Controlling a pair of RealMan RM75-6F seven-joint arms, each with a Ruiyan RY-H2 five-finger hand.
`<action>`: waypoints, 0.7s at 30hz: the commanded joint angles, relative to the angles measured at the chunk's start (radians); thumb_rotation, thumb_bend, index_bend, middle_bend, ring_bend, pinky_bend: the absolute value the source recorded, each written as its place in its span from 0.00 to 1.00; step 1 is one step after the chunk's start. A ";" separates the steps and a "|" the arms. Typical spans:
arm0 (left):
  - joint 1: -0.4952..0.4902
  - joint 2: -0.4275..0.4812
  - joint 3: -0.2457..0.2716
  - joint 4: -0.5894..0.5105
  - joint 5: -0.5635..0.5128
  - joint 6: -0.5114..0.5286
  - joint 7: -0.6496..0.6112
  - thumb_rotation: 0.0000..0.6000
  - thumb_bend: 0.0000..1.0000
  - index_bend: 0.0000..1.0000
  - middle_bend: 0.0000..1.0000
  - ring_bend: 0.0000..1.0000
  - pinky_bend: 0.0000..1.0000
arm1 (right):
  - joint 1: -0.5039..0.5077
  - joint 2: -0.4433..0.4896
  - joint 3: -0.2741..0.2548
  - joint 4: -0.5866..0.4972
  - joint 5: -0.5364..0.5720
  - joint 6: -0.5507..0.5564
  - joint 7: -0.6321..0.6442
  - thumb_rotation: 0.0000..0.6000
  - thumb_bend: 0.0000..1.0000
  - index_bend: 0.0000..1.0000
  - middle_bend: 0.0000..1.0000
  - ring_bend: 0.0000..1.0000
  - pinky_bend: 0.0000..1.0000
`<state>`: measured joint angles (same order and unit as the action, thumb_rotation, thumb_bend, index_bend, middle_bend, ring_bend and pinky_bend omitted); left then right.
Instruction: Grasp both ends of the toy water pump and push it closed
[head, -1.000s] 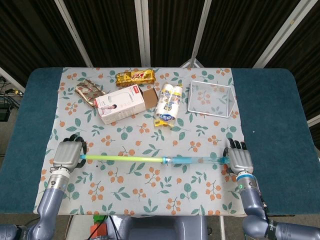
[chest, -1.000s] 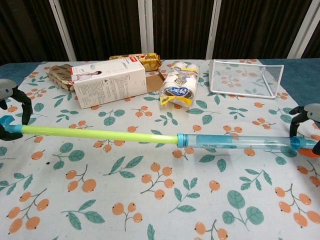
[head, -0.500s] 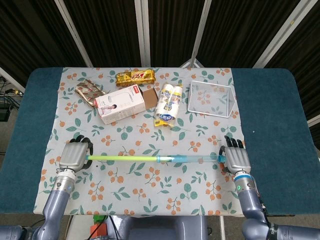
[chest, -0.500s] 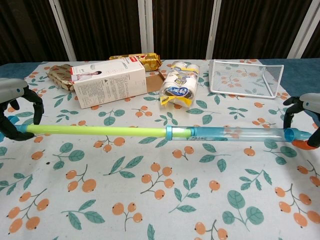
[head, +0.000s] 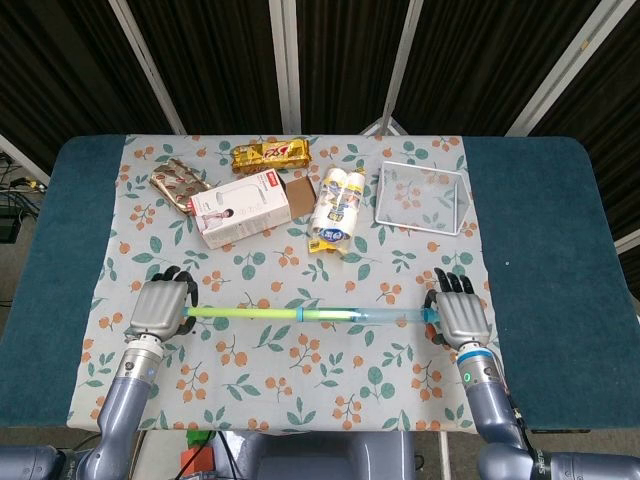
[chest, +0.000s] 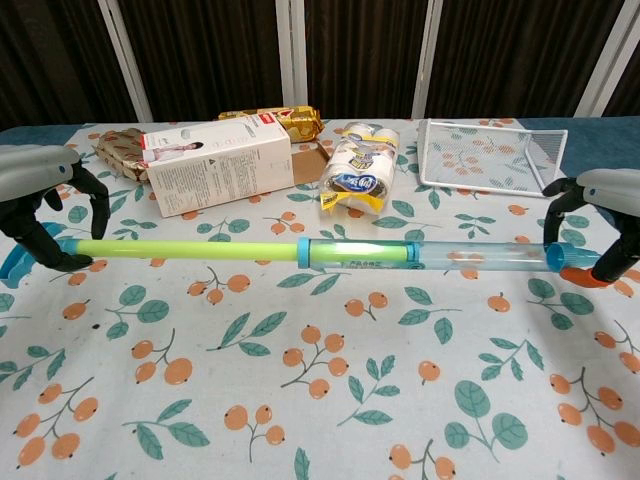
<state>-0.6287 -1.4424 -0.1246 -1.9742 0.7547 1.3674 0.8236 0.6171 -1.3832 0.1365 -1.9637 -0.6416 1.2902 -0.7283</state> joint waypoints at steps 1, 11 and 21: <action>-0.003 -0.004 -0.002 -0.004 -0.002 0.003 0.005 1.00 0.55 0.61 0.28 0.15 0.24 | 0.006 -0.009 0.000 -0.012 -0.002 0.008 -0.009 1.00 0.42 0.63 0.04 0.00 0.00; -0.026 -0.038 -0.016 -0.011 -0.018 0.013 0.029 1.00 0.55 0.61 0.28 0.15 0.24 | 0.024 -0.048 -0.007 -0.064 -0.024 0.038 -0.040 1.00 0.42 0.63 0.05 0.00 0.00; -0.053 -0.094 -0.034 -0.011 -0.044 0.030 0.057 1.00 0.55 0.62 0.28 0.15 0.24 | 0.033 -0.074 -0.014 -0.085 -0.022 0.063 -0.064 1.00 0.42 0.64 0.05 0.00 0.00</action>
<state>-0.6782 -1.5317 -0.1567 -1.9858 0.7132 1.3955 0.8775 0.6497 -1.4562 0.1232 -2.0484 -0.6638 1.3532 -0.7914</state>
